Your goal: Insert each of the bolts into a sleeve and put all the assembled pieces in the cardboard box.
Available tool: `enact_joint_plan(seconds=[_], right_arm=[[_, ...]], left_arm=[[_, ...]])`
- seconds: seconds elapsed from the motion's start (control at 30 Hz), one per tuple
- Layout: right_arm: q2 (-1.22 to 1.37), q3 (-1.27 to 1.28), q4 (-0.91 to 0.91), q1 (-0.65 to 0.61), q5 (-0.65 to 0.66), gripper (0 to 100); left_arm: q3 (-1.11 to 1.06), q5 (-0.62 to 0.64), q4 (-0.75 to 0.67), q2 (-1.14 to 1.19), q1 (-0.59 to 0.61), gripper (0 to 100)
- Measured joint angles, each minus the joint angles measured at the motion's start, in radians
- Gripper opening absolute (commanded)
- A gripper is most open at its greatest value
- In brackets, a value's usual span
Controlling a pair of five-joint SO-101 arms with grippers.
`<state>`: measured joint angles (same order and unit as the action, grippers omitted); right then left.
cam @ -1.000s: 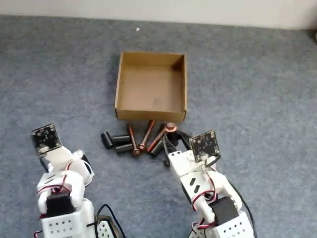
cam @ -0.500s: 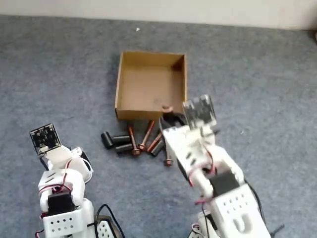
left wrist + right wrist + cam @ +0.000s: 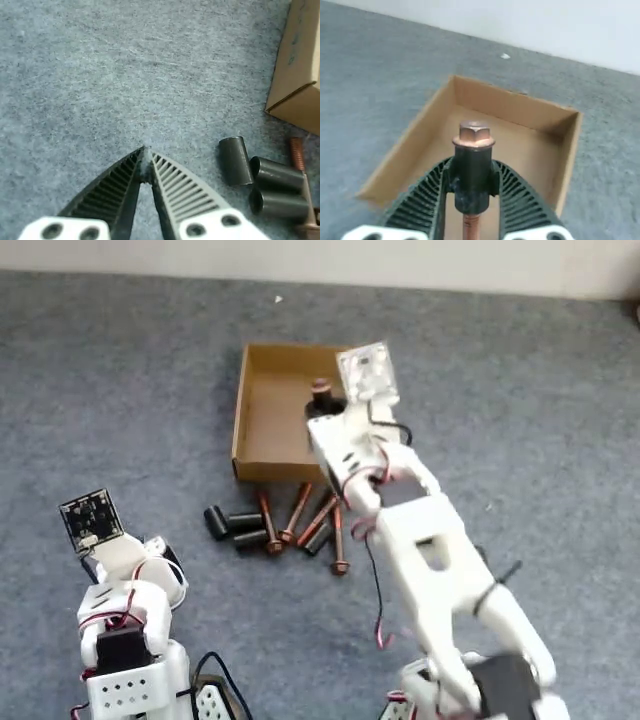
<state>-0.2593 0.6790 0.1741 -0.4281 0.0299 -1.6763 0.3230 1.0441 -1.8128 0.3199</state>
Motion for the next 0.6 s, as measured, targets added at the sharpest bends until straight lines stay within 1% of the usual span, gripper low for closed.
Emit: enact_joint_plan(seconds=[0.13, 0.33, 0.5, 0.6], right_arm=[[0.181, -0.081, -0.037, 0.054, -0.003, 0.6], [0.384, -0.149, -0.040, 0.063, -0.003, 1.0], [0.465, -0.192, -0.040, 0.061, -0.003, 11.0], [0.483, -0.215, -0.003, 0.060, -0.003, 12.4]], left_arm=[[0.000, 0.000, 0.000, 0.000, 0.000, 1], [0.000, 0.000, 0.000, 0.000, 0.000, 1], [0.000, 0.000, 0.000, 0.000, 0.000, 1], [0.000, 0.000, 0.000, 0.000, 0.000, 1]])
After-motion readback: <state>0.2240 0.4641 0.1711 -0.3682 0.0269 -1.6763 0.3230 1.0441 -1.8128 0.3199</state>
